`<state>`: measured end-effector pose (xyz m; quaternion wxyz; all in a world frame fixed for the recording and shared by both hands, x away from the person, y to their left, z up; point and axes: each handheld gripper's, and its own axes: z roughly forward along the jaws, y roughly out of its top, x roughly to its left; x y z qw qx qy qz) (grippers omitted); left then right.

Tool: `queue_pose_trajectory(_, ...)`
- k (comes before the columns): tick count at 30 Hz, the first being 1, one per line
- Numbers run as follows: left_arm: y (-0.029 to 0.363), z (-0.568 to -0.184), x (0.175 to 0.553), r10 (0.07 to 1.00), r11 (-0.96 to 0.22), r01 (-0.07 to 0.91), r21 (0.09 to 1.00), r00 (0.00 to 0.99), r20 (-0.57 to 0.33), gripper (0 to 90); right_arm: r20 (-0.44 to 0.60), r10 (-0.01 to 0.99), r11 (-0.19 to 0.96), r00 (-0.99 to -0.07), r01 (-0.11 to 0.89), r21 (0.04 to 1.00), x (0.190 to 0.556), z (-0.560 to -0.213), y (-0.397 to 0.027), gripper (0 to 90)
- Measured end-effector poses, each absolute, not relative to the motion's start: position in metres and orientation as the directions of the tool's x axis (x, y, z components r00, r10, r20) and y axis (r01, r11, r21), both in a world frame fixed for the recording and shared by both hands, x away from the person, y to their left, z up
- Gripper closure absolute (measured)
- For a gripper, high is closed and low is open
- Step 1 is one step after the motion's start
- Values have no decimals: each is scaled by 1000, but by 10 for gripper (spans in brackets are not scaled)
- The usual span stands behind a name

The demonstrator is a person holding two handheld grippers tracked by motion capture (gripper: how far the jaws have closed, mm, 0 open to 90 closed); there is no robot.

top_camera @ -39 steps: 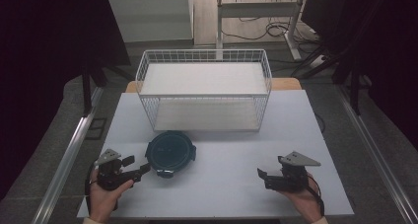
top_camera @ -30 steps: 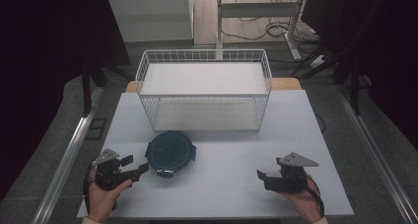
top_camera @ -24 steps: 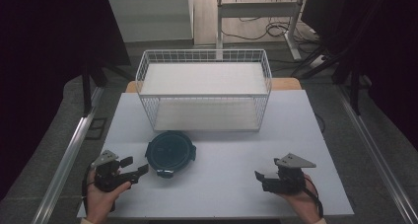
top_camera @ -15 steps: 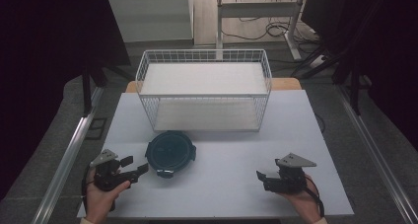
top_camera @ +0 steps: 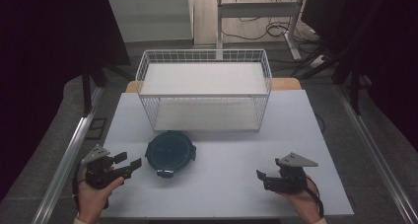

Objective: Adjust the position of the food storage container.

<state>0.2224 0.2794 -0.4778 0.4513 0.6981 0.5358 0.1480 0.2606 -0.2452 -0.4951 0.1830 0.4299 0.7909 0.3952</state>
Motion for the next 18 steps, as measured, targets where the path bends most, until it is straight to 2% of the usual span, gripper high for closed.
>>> queue_pose_trajectory(4,278,-476,225,882,-26,621,783,383,-275,334,49,833,312,-552,540,782,261,-495,-247,179)
queue_pose_trajectory(9,277,-471,229,892,-54,622,781,381,-242,415,50,834,307,-550,536,786,262,-495,-247,173)
queue_pose_trajectory(14,280,-465,231,883,-58,623,780,396,-252,583,41,835,311,-549,531,788,261,-494,-245,169)
queue_pose_trajectory(15,281,-464,231,883,-65,625,778,399,-246,583,41,836,310,-548,531,789,261,-494,-245,169)
queue_pose_trajectory(18,281,-462,234,888,-85,633,770,398,-229,706,38,838,310,-544,533,787,261,-494,-245,169)
